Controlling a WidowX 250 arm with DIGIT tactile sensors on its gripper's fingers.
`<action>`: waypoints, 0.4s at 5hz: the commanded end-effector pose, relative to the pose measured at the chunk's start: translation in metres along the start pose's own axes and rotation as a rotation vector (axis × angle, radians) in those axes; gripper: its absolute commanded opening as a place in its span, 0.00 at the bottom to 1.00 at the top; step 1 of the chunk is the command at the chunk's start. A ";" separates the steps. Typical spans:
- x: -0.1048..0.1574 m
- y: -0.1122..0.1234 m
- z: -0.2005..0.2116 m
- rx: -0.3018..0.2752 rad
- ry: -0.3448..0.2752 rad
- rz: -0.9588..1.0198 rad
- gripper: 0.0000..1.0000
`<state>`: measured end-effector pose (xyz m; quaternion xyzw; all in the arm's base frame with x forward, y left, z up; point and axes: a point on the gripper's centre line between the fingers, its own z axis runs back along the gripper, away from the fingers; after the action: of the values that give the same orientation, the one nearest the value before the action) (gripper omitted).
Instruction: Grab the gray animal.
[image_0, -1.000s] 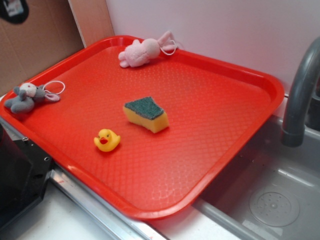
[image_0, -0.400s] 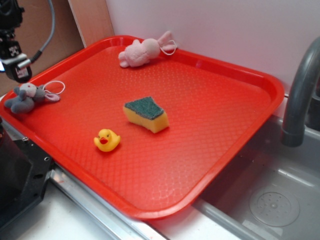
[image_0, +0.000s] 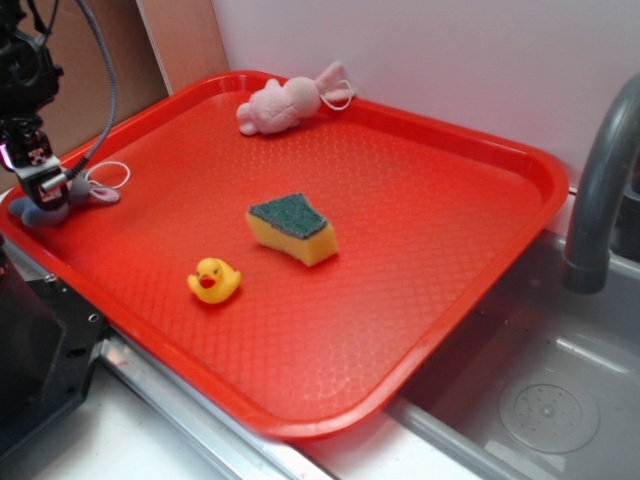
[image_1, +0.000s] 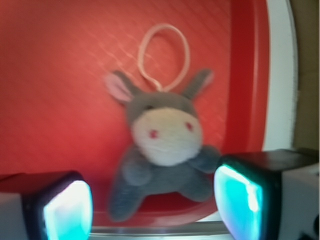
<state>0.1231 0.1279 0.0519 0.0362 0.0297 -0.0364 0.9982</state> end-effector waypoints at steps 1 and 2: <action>0.013 0.014 -0.031 -0.044 -0.028 -0.049 1.00; 0.017 0.010 -0.041 -0.046 0.002 -0.053 0.63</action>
<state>0.1363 0.1358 0.0119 0.0080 0.0400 -0.0634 0.9972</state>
